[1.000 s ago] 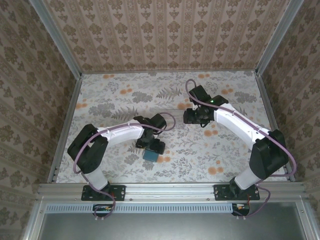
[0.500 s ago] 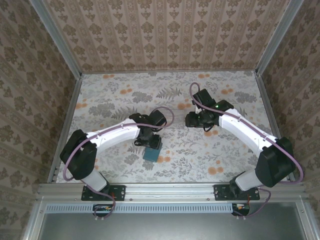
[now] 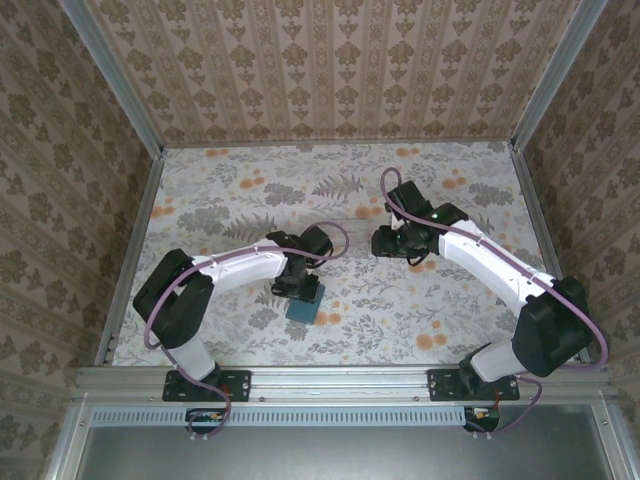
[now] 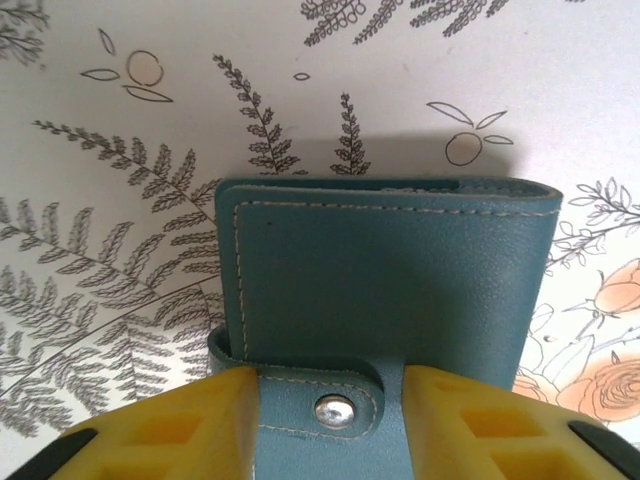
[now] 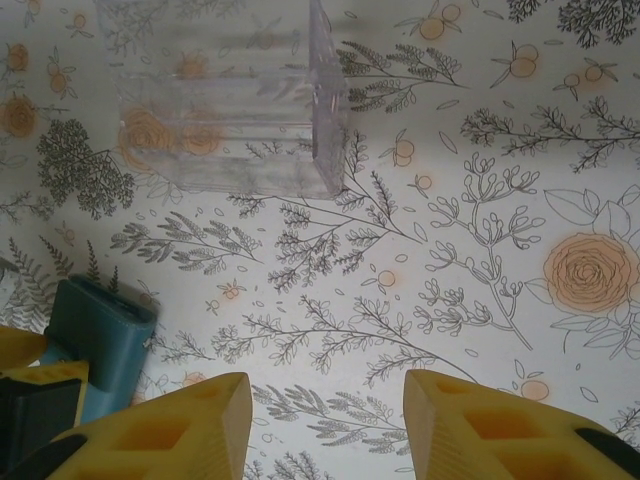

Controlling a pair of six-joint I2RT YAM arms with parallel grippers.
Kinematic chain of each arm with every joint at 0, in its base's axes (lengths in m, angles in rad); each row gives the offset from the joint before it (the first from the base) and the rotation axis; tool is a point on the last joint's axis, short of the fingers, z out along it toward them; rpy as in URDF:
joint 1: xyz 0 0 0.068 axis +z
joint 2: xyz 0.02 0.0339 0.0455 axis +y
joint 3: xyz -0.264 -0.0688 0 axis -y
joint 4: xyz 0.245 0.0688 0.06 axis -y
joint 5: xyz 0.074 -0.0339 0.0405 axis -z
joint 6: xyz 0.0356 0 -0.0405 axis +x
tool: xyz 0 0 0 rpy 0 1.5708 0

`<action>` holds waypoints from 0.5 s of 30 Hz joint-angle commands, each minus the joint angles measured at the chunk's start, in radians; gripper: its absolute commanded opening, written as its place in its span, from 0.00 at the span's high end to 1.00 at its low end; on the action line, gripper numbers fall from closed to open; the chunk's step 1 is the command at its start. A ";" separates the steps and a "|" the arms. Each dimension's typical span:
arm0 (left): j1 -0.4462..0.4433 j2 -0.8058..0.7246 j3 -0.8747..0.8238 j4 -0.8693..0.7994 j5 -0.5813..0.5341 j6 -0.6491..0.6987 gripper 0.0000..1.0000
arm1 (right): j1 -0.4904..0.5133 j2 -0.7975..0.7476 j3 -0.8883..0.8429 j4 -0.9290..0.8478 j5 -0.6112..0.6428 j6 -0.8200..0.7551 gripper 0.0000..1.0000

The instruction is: Take the credit cards out of the card holder

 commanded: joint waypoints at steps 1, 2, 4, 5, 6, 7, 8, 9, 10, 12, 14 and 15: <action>0.008 0.021 -0.022 0.018 0.027 0.016 0.61 | 0.005 -0.027 -0.022 0.012 -0.027 0.024 0.56; 0.009 0.024 -0.026 0.022 0.031 0.016 0.61 | 0.007 -0.027 -0.026 0.015 -0.030 0.026 0.56; 0.014 0.029 -0.033 0.026 0.033 0.019 0.63 | 0.010 -0.025 -0.033 0.019 -0.033 0.032 0.56; 0.014 0.030 -0.034 0.027 0.035 0.021 0.65 | 0.012 -0.026 -0.039 0.022 -0.036 0.035 0.57; 0.018 0.029 -0.037 0.030 0.037 0.023 0.67 | 0.014 -0.025 -0.045 0.026 -0.039 0.039 0.57; 0.020 0.027 -0.043 0.036 0.040 0.025 0.69 | 0.018 -0.024 -0.051 0.032 -0.043 0.042 0.57; 0.022 0.026 -0.047 0.040 0.044 0.026 0.70 | 0.020 -0.024 -0.055 0.036 -0.047 0.048 0.57; 0.024 0.021 -0.051 0.046 0.046 0.026 0.71 | 0.025 -0.023 -0.060 0.042 -0.053 0.053 0.58; 0.027 0.018 -0.057 0.053 0.052 0.026 0.73 | 0.030 -0.021 -0.066 0.049 -0.060 0.059 0.58; 0.030 0.003 -0.067 0.073 0.065 0.024 0.77 | 0.041 -0.019 -0.076 0.062 -0.069 0.071 0.58; 0.033 -0.016 -0.082 0.099 0.087 0.019 0.79 | 0.056 -0.016 -0.087 0.077 -0.080 0.084 0.58; 0.034 -0.026 -0.090 0.115 0.101 0.014 0.79 | 0.065 -0.014 -0.095 0.083 -0.085 0.090 0.58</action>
